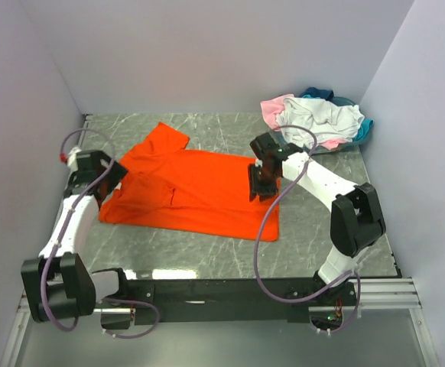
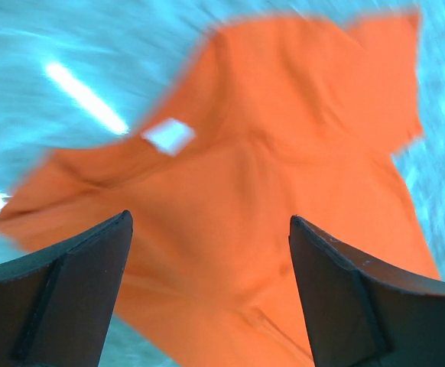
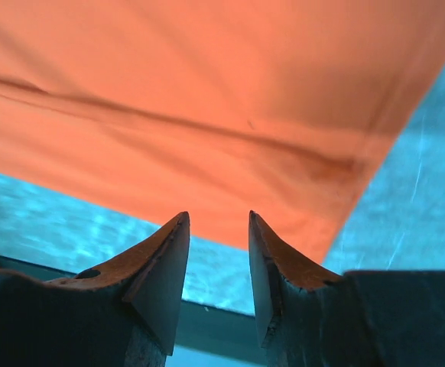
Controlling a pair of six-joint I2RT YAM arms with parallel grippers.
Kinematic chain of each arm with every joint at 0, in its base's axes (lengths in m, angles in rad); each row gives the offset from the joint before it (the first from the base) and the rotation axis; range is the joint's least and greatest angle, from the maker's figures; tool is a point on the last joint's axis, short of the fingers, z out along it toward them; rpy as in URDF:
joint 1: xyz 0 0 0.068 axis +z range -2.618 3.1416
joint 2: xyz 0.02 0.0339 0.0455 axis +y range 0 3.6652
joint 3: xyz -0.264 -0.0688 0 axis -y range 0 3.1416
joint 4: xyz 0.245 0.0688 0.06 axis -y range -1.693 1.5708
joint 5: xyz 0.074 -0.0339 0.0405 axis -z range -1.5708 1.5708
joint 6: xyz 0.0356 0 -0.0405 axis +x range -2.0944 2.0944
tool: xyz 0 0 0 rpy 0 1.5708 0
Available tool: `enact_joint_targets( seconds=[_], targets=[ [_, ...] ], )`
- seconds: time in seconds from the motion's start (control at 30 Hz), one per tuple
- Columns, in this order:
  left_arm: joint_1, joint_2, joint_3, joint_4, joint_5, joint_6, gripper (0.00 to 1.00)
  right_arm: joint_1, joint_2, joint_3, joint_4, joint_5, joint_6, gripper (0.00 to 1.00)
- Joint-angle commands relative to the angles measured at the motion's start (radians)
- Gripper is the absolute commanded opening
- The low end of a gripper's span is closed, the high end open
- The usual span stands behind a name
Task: Fold and stack the t-shirts
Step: Fold the tshirt
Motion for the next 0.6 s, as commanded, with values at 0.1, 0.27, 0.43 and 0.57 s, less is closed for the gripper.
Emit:
enact_joint_targets(
  seconds=[0.1,0.27,0.43,0.57],
  targets=[
    [-0.237,0.204,0.121,0.15,0.022,0.021,0.88,-0.001,0.13,0.116,0.038,-0.009,-0.071,0.44],
    [-0.251,0.359,0.132,0.342,0.193,-0.012,0.89,-0.001,0.211,0.116,0.11,-0.023,-0.083,0.44],
    [-0.242,0.506,0.147,0.342,0.232,-0.015,0.89,-0.001,0.247,0.032,0.174,-0.055,-0.062,0.43],
    [-0.179,0.562,0.091,0.354,0.302,-0.071,0.89,0.001,0.253,-0.034,0.213,-0.092,-0.057,0.43]
  ],
)
